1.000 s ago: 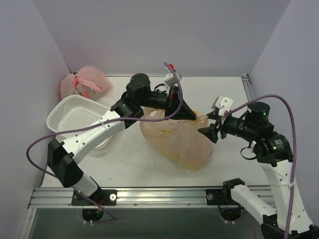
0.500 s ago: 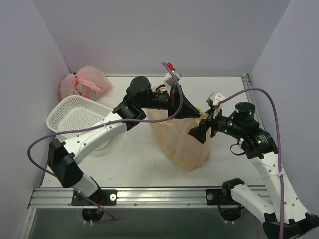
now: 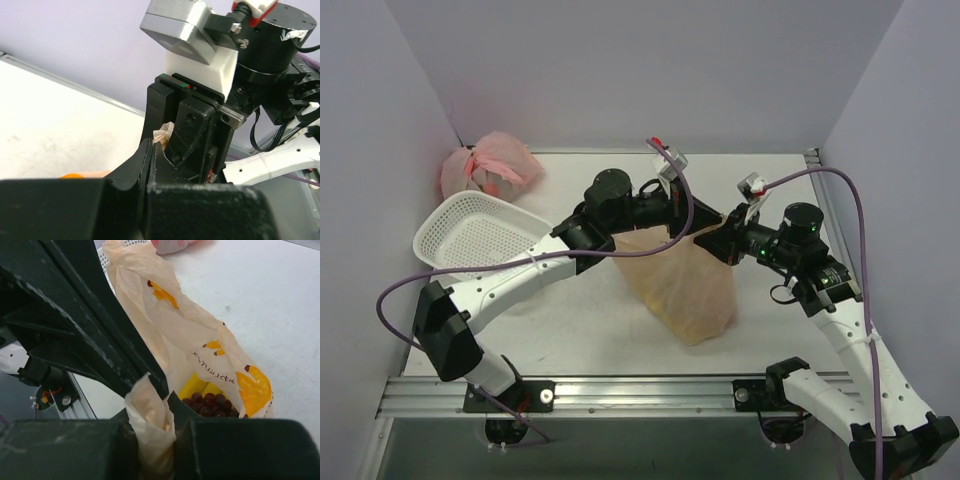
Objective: Place the fake fruits into the plastic bag and tie a complex knot
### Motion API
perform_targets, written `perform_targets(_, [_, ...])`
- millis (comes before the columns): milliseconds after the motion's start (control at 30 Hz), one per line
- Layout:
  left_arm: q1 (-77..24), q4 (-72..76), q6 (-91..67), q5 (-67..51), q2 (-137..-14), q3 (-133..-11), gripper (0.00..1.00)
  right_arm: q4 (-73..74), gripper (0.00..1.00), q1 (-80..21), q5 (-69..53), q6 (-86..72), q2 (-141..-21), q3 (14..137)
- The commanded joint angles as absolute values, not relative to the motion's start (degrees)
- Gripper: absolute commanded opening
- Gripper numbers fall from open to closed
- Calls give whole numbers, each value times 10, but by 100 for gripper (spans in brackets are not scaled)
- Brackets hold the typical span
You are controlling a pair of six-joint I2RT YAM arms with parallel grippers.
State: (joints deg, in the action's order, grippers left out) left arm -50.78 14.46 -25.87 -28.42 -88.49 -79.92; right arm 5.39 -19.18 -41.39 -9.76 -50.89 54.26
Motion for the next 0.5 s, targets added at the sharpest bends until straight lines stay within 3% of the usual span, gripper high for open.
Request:
perform_targets(0, [-491, 124, -214, -248, -836, -807, 1, 14, 0, -187, -435, -96, -497, 534])
perform_targets(100, [-479, 113, -194, -250, -822, -810, 0, 31, 0, -185, -455, -64, -496, 533])
perform_targets(300, [-473, 124, -200, -264, -824, -819, 0, 67, 52, -188, -454, -61, -483, 538])
perform_targets(367, [-478, 127, -203, -262, -831, -821, 0, 38, 62, -192, -426, -94, -476, 525])
perform_targets(467, [-485, 133, -206, -257, -839, -825, 0, 4, 66, -202, -344, -168, -468, 505])
